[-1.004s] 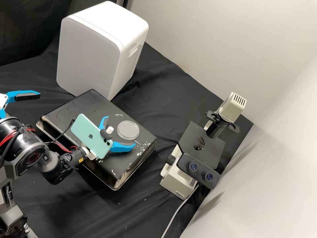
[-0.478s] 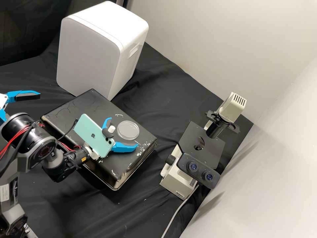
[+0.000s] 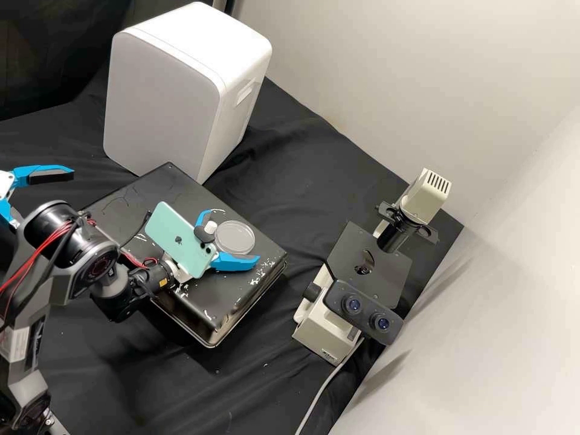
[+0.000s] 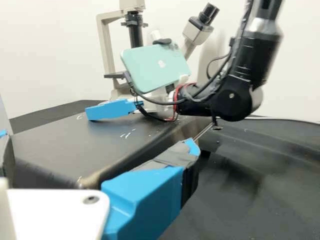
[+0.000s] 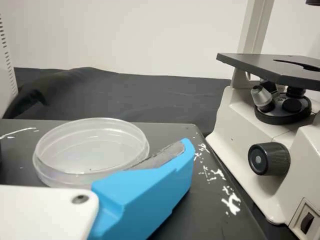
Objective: Place the petri dish on the microscope
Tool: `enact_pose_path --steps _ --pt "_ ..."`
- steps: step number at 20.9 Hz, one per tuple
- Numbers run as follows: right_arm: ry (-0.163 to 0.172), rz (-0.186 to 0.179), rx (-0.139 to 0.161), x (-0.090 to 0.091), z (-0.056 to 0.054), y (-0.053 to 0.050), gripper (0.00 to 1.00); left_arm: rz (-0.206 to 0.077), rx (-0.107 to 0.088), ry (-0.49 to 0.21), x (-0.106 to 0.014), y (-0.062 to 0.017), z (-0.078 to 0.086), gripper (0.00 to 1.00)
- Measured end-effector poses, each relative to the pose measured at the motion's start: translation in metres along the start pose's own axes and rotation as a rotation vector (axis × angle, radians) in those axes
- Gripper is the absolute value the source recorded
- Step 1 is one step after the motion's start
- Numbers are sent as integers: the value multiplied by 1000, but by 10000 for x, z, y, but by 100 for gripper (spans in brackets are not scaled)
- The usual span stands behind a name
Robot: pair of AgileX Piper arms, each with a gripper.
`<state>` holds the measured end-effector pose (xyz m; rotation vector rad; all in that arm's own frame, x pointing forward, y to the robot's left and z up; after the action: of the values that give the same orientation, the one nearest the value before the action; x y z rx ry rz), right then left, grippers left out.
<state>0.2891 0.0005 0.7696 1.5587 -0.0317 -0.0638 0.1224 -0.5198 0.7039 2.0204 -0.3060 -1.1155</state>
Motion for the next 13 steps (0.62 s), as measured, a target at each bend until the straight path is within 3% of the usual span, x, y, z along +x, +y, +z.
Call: enact_pose_path --steps 9,10,13 --pt "-5 3 0 37 -15 -12 100 -5 0 -5 2 -8 3 100" --pt "-5 3 0 37 -15 -12 0 -5 0 -5 2 -8 3 100" --pt "-8 0 -1 40 -5 -22 0 -6 0 -11 4 -10 14 100"
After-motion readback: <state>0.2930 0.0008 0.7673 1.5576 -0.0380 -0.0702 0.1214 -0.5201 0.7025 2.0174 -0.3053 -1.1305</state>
